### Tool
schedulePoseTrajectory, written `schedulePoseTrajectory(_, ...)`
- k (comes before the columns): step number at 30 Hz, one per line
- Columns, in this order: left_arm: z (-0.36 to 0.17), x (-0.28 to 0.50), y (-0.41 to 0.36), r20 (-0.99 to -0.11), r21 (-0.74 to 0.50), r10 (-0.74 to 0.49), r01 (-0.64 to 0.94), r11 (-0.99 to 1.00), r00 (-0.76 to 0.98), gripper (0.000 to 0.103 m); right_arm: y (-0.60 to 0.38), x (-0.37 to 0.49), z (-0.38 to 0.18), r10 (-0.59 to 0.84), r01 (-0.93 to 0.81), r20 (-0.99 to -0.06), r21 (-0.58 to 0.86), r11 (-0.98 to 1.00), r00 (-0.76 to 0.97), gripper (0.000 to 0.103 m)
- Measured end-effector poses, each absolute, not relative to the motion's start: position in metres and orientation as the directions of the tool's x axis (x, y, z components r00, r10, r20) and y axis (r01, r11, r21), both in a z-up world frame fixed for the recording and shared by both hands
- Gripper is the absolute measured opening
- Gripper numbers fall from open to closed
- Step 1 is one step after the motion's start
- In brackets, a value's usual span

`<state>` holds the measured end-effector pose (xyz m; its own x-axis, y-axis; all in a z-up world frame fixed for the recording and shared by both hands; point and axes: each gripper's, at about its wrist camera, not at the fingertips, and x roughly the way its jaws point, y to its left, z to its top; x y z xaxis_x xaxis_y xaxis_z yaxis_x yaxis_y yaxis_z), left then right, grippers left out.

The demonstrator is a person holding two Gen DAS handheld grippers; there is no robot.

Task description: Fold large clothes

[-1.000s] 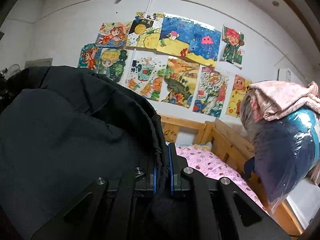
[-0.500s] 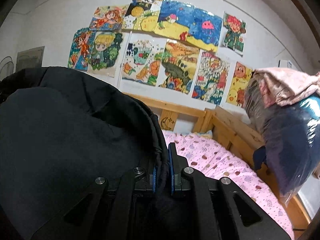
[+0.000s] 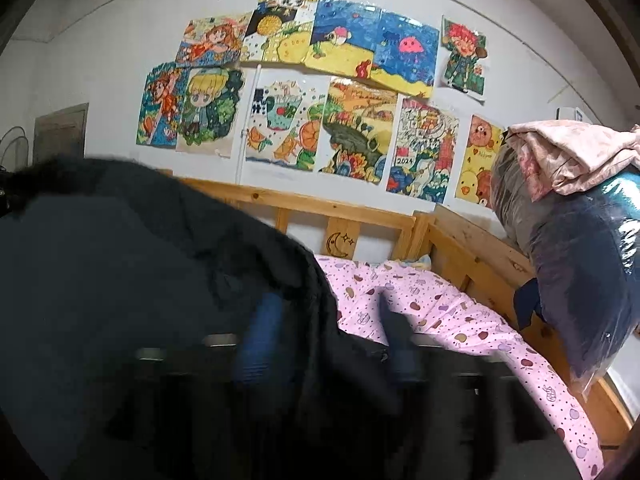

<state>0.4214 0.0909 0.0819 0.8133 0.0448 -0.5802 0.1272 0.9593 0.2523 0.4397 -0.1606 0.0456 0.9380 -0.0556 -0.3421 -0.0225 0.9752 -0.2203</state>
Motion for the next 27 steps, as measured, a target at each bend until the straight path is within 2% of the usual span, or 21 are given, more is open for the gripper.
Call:
schedulePoseTrajectory(1, 0.086, 0.416, 0.091, -0.556, 0.259, 0.054, 0.112, 0.959, 0.829, 0.078, -0.162, 0.434, 0.048, -0.049, -0.024, -0.327, -0.214, 0.977, 0.944, 0.067)
schedulePoseTrajectory(2, 0.089, 0.41, 0.092, -0.536, 0.264, 0.061, 0.099, 0.959, 0.842, 0.089, -0.164, 0.431, 0.049, -0.036, -0.034, -0.326, -0.208, 0.978, 0.945, 0.067)
schedulePoseTrajectory(6, 0.099, 0.391, 0.095, -0.511, 0.259, 0.056, 0.092, 0.962, 0.858, 0.09, -0.171, 0.419, 0.053, -0.002, -0.067, -0.36, -0.179, 0.982, 0.933, 0.069)
schedulePoseTrajectory(9, 0.1, 0.368, 0.095, -0.5, 0.234, 0.017, 0.116, 0.965, 0.866, 0.09, -0.181, 0.398, 0.055, 0.047, -0.103, -0.381, -0.127, 0.987, 0.923, 0.08)
schedulePoseTrajectory(12, 0.096, 0.346, 0.093, -0.489, 0.208, -0.047, 0.169, 0.963, 0.871, 0.093, -0.188, 0.371, 0.051, 0.135, -0.174, -0.392, -0.066, 0.983, 0.91, 0.086)
schedulePoseTrajectory(17, 0.075, 0.329, 0.08, -0.531, 0.172, -0.139, 0.267, 0.948, 0.836, 0.093, -0.185, 0.345, 0.032, 0.237, -0.294, -0.432, -0.07, 0.953, 0.87, 0.088)
schedulePoseTrajectory(20, 0.061, 0.34, 0.07, -0.563, 0.191, -0.127, 0.278, 0.941, 0.817, 0.093, -0.175, 0.351, 0.018, 0.239, -0.32, -0.459, -0.107, 0.941, 0.856, 0.088)
schedulePoseTrajectory(22, 0.055, 0.352, 0.068, -0.572, 0.194, -0.11, 0.264, 0.945, 0.813, 0.094, -0.172, 0.36, 0.016, 0.257, -0.33, -0.465, -0.082, 0.94, 0.847, 0.088)
schedulePoseTrajectory(27, 0.052, 0.385, 0.073, -0.595, 0.165, -0.049, 0.181, 0.97, 0.802, 0.103, -0.16, 0.403, 0.011, 0.251, -0.32, -0.516, -0.049, 0.946, 0.819, 0.088)
